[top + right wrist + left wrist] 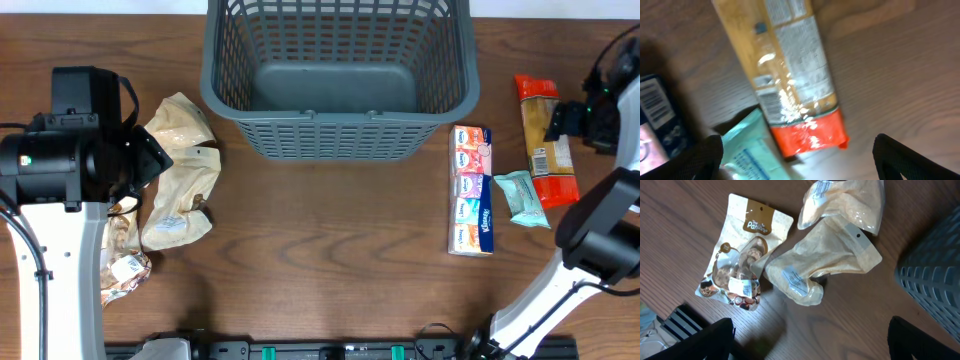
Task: Pack container
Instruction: 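Lower right gripper and grasp the orange-red snack bar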
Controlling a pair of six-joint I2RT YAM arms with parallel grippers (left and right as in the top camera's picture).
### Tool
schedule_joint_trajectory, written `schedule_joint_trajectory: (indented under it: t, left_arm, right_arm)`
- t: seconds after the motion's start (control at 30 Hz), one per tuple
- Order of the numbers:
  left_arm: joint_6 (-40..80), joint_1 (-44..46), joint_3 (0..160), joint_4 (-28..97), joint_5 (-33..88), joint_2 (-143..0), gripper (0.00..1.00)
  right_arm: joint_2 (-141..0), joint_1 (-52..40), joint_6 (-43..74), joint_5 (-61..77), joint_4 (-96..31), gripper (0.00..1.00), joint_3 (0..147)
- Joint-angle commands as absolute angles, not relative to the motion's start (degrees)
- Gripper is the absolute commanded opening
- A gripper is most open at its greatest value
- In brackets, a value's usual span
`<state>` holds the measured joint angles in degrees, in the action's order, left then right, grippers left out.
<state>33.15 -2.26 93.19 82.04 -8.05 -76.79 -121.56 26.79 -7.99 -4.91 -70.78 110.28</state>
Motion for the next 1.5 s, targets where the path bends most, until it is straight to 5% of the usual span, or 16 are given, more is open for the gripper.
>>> schedule_joint_trajectory:
  t: [0.0,0.7,0.73,0.8,0.87,0.9,1.03,1.47]
  left_arm:
    - [32.6,-2.5,92.7,82.0,-7.9,-77.2,0.87]
    - [32.7,-2.5,92.7,78.3,-7.9,-77.2,0.87]
    - [32.7,-2.5,92.7,78.3,-7.9,-77.2,0.87]
    - [32.7,-2.5,92.7,78.2,-7.9,-77.2,0.87]
    - [32.7,-2.5,92.7,78.1,-7.9,-77.2,0.87]
    - [32.7,-2.5,92.7,78.0,-7.9,-77.2,0.87]
    - [32.6,-2.5,92.7,77.9,-7.9,-77.2,0.87]
    - [32.4,-2.5,92.7,78.3,-7.9,-77.2,0.87]
  right_arm:
    - [-123.1,27.3,-14.0,-2.7,-68.8,0.86,110.0]
    - [-137.5,26.1,-16.3,-0.4,-62.6,0.86,110.0]
    - [-137.6,26.1,-16.2,-0.3,-62.5,0.83,110.0]
    - [-137.6,26.0,-15.6,-0.1,-62.3,0.61,110.0]
    - [-137.6,25.9,-15.1,-0.1,-62.4,0.21,110.0]
    - [-137.6,25.9,-14.5,0.2,-62.4,0.1,110.0]
    - [-137.5,25.6,-14.6,5.7,-62.7,0.01,110.2]
    - [-123.6,24.1,-12.2,13.2,-69.8,0.01,132.0]
